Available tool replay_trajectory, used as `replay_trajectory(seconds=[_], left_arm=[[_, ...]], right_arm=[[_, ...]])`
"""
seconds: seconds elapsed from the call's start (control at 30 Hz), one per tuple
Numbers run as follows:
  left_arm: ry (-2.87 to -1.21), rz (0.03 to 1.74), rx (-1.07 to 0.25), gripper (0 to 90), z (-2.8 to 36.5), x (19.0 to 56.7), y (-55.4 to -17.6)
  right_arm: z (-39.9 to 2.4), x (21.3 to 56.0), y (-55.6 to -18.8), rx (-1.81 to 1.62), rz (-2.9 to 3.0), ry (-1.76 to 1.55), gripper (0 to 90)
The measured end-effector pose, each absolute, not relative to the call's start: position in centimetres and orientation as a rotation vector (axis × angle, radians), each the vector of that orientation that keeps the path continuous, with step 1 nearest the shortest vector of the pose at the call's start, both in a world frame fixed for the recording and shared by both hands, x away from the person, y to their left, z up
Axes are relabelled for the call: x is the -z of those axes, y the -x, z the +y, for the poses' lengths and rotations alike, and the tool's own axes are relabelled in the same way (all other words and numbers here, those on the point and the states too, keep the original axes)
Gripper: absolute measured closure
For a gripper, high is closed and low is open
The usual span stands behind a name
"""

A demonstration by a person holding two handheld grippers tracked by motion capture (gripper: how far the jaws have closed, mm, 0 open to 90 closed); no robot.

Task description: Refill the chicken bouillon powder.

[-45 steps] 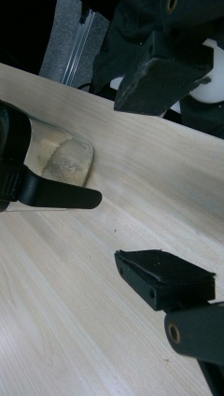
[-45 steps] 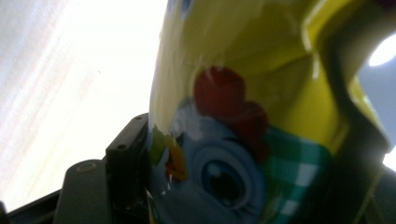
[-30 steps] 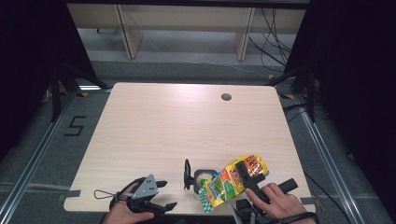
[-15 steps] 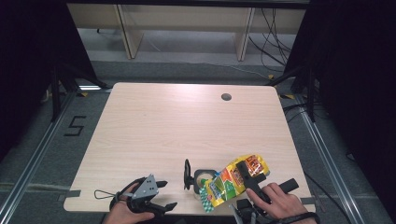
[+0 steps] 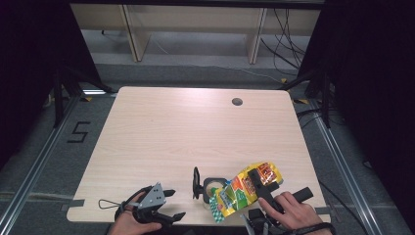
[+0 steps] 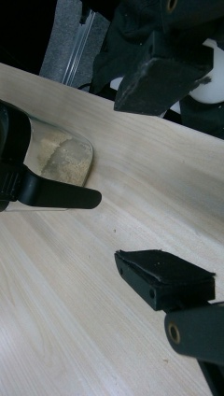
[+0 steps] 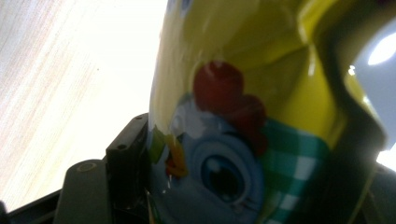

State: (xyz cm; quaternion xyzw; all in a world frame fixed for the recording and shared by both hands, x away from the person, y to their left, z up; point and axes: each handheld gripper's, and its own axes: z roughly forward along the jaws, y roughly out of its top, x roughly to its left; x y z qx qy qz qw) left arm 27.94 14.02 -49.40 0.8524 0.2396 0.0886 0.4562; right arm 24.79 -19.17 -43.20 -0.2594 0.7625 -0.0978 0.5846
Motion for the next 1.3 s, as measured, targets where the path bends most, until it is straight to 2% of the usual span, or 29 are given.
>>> replay_trajectory(seconds=[1.3], left_arm=[[-2.106,0.593,-0.223,22.3,14.01,49.39,-27.93]], right_arm=[[-19.09,43.36,-24.75,0.210,1.788,0.605,31.1]])
